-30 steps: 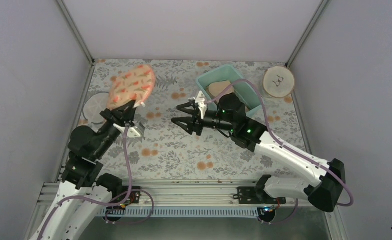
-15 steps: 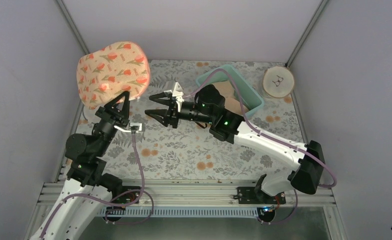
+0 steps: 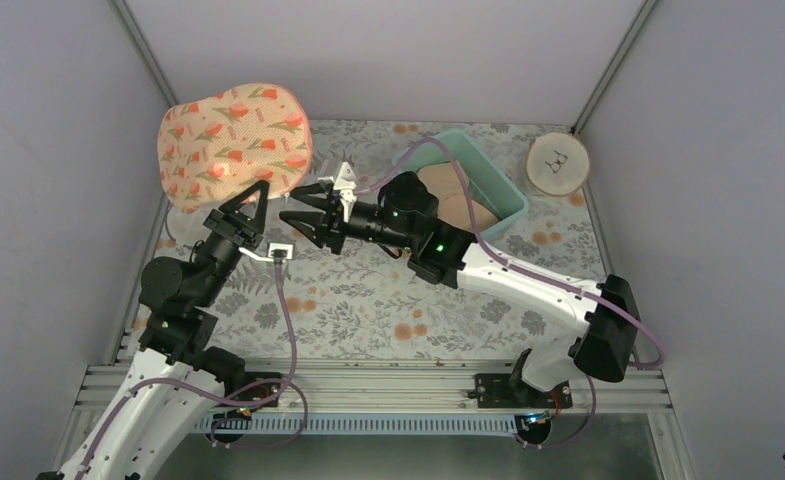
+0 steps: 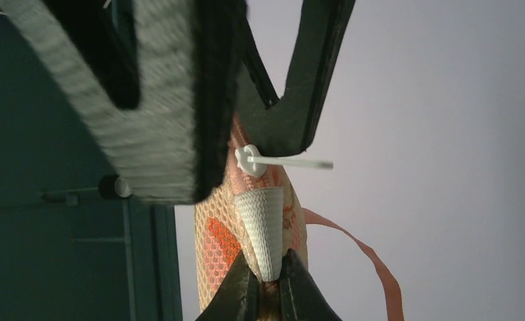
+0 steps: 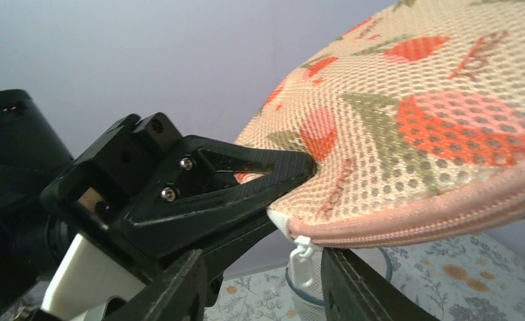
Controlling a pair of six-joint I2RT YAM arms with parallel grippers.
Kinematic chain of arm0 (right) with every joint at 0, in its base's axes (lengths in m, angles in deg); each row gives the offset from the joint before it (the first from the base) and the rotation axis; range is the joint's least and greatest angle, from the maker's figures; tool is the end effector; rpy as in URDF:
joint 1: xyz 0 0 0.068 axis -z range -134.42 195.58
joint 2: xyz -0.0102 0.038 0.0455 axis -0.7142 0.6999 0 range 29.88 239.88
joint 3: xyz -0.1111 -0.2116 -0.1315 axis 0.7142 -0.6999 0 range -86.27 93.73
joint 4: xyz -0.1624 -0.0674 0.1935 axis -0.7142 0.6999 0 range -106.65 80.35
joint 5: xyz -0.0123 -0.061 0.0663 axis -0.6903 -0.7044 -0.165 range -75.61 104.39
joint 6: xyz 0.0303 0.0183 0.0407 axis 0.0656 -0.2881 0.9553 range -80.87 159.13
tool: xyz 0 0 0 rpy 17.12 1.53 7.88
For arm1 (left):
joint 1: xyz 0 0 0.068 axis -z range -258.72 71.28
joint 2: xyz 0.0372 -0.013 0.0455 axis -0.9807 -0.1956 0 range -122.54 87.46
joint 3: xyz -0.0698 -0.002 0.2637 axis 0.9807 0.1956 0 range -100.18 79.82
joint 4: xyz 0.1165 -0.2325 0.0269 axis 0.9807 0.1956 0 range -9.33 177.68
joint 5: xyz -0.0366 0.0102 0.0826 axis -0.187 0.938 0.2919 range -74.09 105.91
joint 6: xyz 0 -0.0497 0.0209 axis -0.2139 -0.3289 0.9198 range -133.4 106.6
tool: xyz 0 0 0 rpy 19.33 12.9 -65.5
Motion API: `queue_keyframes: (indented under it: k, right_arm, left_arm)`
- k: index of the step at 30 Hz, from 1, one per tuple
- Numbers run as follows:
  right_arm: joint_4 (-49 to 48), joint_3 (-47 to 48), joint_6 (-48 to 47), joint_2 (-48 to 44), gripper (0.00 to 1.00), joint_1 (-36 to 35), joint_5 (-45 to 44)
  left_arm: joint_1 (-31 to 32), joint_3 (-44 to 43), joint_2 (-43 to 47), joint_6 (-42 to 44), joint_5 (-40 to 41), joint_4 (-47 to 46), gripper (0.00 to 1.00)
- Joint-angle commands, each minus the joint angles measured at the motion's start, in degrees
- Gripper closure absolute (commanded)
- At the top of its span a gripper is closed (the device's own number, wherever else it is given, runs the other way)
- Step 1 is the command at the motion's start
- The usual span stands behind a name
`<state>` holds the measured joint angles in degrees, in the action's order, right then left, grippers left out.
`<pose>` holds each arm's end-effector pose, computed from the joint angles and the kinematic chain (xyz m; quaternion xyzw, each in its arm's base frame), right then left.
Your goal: Unzip the laundry bag and remove the bra
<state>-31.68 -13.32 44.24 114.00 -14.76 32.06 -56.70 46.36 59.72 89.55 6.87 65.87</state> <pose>0.1651 0.3118 0.3947 -0.4122 0.5459 0.4785 0.5506 0.1151 -0.0526 0.3587 0.5337 0.2050 0.4975 0.6524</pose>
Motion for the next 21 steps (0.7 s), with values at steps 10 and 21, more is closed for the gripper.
queue_keyframes:
  k: [10, 21]
  right_arm:
    - [-1.6, 3.5, 6.1, 3.0, 0.72, -0.7, -4.1]
    - [0.2, 4.1, 4.4, 2.8, 0.97, -0.5, -4.1]
  left_arm:
    - [0.4, -2.0, 0.1, 2.6, -1.2, -2.0, 0.98]
    - [0.4, -2.2, 0.3, 2.5, -1.4, -1.1, 0.98]
